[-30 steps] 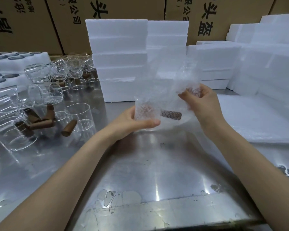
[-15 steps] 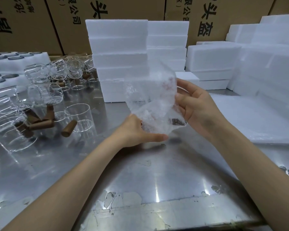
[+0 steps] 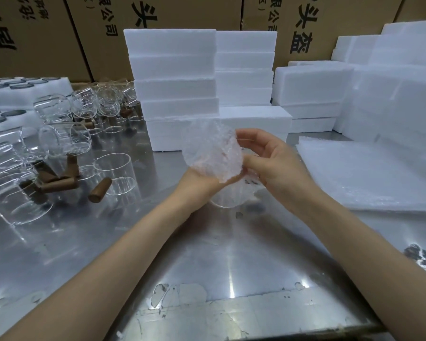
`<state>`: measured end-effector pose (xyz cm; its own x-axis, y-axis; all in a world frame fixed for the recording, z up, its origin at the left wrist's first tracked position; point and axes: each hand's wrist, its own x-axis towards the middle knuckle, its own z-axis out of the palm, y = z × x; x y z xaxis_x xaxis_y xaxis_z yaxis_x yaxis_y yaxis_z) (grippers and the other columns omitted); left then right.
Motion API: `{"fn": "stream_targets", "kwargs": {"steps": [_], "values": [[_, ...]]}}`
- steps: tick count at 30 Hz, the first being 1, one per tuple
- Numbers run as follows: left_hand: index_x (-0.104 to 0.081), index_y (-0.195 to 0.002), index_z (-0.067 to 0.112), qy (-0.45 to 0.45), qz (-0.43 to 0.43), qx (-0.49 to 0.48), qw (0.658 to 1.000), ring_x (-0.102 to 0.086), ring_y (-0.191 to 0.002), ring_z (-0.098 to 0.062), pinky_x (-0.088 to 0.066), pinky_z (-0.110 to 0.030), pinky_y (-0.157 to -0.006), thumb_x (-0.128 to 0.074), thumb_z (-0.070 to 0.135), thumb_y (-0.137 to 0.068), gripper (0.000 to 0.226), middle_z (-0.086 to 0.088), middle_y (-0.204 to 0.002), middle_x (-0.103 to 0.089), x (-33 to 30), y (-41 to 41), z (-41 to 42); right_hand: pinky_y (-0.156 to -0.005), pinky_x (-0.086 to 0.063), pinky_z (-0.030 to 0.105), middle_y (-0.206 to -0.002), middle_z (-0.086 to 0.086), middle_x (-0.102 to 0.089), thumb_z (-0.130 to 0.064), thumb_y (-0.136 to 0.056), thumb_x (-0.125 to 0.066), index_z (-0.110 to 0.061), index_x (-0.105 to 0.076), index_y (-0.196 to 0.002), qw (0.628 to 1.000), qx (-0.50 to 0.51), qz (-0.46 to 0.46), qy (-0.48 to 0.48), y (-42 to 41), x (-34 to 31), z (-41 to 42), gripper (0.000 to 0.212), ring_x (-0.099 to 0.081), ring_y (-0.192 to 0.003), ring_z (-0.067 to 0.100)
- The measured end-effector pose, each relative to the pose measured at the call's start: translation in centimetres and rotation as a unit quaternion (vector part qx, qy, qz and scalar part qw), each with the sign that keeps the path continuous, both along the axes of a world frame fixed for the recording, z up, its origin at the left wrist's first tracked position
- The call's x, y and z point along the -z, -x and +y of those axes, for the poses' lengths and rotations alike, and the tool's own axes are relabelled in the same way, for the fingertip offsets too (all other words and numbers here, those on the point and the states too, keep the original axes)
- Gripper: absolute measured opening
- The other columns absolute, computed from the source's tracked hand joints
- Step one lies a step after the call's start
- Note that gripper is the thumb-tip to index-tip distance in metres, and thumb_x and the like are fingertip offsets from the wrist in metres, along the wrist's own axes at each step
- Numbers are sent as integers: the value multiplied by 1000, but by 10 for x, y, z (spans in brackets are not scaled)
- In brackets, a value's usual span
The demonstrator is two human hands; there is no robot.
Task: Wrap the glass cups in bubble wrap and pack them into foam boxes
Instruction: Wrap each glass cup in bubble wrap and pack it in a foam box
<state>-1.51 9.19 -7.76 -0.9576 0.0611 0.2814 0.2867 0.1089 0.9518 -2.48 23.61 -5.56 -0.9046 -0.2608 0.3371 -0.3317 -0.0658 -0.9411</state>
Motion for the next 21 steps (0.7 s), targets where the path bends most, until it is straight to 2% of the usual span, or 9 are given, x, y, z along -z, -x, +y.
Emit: {"fn": "stream_targets", "kwargs": {"steps": [3, 6, 8, 10, 12, 14, 16, 18, 21], "values": [[-63, -104, 27, -13, -14, -21, 1000, -65, -95, 1, -51, -14, -81, -75, 23, -79, 28, 9, -104, -69, 2, 3, -1, -78, -54, 25, -108, -4, -67, 3, -86, -61, -21, -65, -103, 999, 23, 37, 5, 0, -4, 3, 29, -65, -94, 11], [-68, -110, 18, -46, -74, -48, 995, -68, -98, -11, -52, -25, -88, -71, 27, -84, 28, 3, -106, -72, 5, 6, -6, -71, -51, 19, -94, -13, -66, -10, -88, -63, -24, -67, -98, 991, 124, 27, 27, 4, -9, 12, 17, -60, -80, 0], [-69, -106, 20, -55, -95, -65, 992, -67, -94, -7, -52, -16, -79, -68, 33, -86, 24, 9, -99, -73, 7, 8, -8, -69, -44, 16, -88, -19, -63, -27, -88, -64, -28, -67, -95, 980, 196, 17, -37, 8, -9, 19, 8, -56, -74, -6], [-68, -109, 21, -60, -96, -74, 991, -66, -96, -5, -50, -13, -78, -65, 35, -89, 25, 11, -101, -72, 8, 10, -8, -72, -42, 19, -95, -19, -63, -48, -82, -65, -30, -65, -98, 976, 182, -34, -114, 11, -5, 21, 23, -57, -81, -6], [-65, -119, 18, -61, -94, -62, 992, -65, -104, -9, -50, -23, -89, -61, 33, -92, 30, 5, -112, -70, 7, 11, -7, -73, -44, 19, -99, -15, -65, -56, -76, -68, -30, -65, -103, 978, 138, -72, -142, 9, 1, 16, 37, -59, -88, -5], [-65, -119, 20, -53, -84, -46, 994, -65, -99, -2, -51, -17, -85, -59, 30, -94, 28, 7, -110, -70, 8, 12, -6, -72, -47, 15, -93, -10, -69, -46, -75, -74, -27, -70, -98, 982, 120, -17, -146, 7, 7, 7, 29, -63, -83, -3], [-65, -110, 26, -50, -74, -37, 995, -62, -81, 15, -47, -4, -66, -59, 28, -94, 18, 18, -99, -68, 11, 14, -4, -79, -52, 24, -92, -6, -69, -30, -79, -76, -29, -71, -86, 979, 124, 67, -149, 7, 10, -1, 8, -65, -86, 5], [-63, -98, 31, -54, -61, -38, 996, -59, -70, 21, -43, 0, -60, -60, 23, -94, 10, 23, -89, -64, 14, 17, 0, -86, -52, 39, -90, -9, -66, -17, -84, -71, -27, -69, -82, 973, 116, 126, -156, 8, 13, -4, 10, -63, -87, 9], [-60, -86, 35, -49, -63, -67, 995, -58, -65, 18, -41, 0, -55, -56, 26, -96, 14, 25, -82, -59, 14, 17, 3, -88, -52, 42, -91, -13, -67, -14, -88, -66, -30, -70, -89, 968, 98, 160, -164, 10, 15, -3, 16, -62, -92, 9]]}}
